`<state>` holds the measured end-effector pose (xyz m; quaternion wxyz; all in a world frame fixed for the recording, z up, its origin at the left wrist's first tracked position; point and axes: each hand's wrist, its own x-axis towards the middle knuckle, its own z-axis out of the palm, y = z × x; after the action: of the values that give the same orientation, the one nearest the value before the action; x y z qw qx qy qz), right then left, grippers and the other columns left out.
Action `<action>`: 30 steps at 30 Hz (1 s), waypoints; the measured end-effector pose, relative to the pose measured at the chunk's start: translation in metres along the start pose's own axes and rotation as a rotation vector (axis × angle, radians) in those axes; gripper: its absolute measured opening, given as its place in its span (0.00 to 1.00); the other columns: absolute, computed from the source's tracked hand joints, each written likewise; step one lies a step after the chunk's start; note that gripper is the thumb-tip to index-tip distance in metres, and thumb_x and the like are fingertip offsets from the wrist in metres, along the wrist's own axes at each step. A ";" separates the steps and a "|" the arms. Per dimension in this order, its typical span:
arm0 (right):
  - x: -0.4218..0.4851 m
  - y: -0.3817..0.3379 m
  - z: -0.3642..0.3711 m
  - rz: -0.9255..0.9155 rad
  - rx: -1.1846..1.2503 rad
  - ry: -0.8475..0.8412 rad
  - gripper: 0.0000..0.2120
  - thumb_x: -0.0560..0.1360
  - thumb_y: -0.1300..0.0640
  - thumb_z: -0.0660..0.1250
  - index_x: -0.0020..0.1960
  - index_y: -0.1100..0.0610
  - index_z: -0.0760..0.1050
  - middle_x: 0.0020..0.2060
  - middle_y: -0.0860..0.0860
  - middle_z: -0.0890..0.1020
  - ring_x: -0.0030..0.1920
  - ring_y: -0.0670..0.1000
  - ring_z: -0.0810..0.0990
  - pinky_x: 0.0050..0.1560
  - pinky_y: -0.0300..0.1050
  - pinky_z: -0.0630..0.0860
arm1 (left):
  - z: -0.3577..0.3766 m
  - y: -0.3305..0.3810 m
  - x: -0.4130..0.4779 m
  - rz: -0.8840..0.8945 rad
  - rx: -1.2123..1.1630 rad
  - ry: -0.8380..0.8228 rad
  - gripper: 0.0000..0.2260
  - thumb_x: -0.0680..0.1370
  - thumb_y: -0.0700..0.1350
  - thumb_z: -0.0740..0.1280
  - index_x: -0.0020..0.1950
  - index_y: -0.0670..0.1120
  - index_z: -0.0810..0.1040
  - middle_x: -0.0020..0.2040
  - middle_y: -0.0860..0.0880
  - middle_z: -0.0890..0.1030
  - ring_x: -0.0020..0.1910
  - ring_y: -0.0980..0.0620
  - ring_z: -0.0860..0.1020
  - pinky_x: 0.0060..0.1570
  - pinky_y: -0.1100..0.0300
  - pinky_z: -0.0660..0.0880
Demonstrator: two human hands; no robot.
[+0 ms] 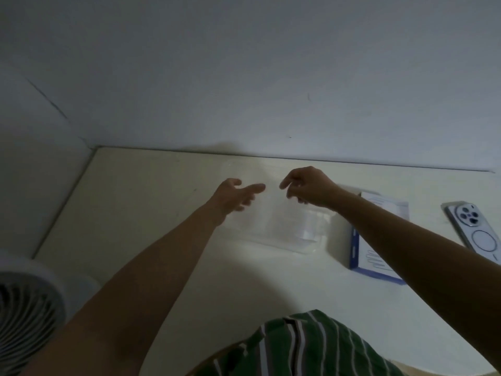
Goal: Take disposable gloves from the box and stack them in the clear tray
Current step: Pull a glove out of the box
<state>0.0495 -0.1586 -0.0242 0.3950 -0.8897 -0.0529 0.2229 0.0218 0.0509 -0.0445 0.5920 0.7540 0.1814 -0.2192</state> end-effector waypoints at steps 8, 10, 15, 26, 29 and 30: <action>0.005 -0.009 0.015 -0.652 -0.564 0.502 0.13 0.72 0.56 0.70 0.56 0.55 0.78 0.52 0.52 0.77 0.53 0.51 0.73 0.53 0.45 0.67 | 0.017 -0.012 0.021 0.174 0.682 0.238 0.08 0.79 0.45 0.63 0.48 0.41 0.79 0.45 0.42 0.82 0.45 0.43 0.80 0.47 0.54 0.77; 0.008 -0.009 0.026 -0.762 -0.582 0.361 0.08 0.73 0.60 0.69 0.52 0.55 0.80 0.48 0.52 0.79 0.49 0.51 0.75 0.49 0.45 0.71 | 0.018 -0.017 0.025 0.258 0.874 0.276 0.09 0.80 0.44 0.60 0.49 0.42 0.78 0.47 0.43 0.81 0.47 0.43 0.79 0.46 0.54 0.76; 0.018 0.010 0.059 -0.312 -0.734 -0.032 0.20 0.76 0.59 0.68 0.67 0.53 0.72 0.61 0.54 0.74 0.58 0.54 0.75 0.56 0.49 0.76 | 0.018 -0.020 0.029 0.400 1.295 0.234 0.06 0.79 0.36 0.61 0.54 0.41 0.76 0.49 0.42 0.80 0.47 0.43 0.81 0.38 0.56 0.69; 0.027 0.030 0.083 -0.066 -0.724 -0.216 0.44 0.67 0.53 0.78 0.74 0.58 0.56 0.66 0.57 0.64 0.59 0.58 0.75 0.57 0.50 0.76 | 0.029 -0.025 0.036 0.411 1.343 -0.095 0.17 0.76 0.39 0.67 0.64 0.41 0.69 0.61 0.42 0.71 0.57 0.42 0.75 0.52 0.53 0.73; 0.027 0.037 0.085 -0.005 -0.805 -0.268 0.50 0.67 0.50 0.78 0.77 0.58 0.50 0.72 0.60 0.56 0.65 0.60 0.70 0.61 0.50 0.73 | 0.018 -0.036 0.040 0.202 1.307 -0.175 0.36 0.72 0.47 0.74 0.71 0.37 0.59 0.68 0.38 0.62 0.64 0.38 0.71 0.59 0.51 0.71; 0.026 0.038 0.086 -0.001 -0.843 -0.266 0.50 0.68 0.50 0.77 0.77 0.59 0.48 0.72 0.61 0.55 0.65 0.61 0.70 0.61 0.50 0.73 | 0.016 -0.038 0.041 0.194 1.326 -0.180 0.38 0.72 0.48 0.74 0.72 0.36 0.56 0.69 0.36 0.60 0.65 0.37 0.69 0.61 0.51 0.70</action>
<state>0.0318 -0.1193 -0.1118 -0.0125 -0.9365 -0.1902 0.2943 0.0340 0.0443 -0.1006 0.0340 0.9495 -0.1098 -0.2919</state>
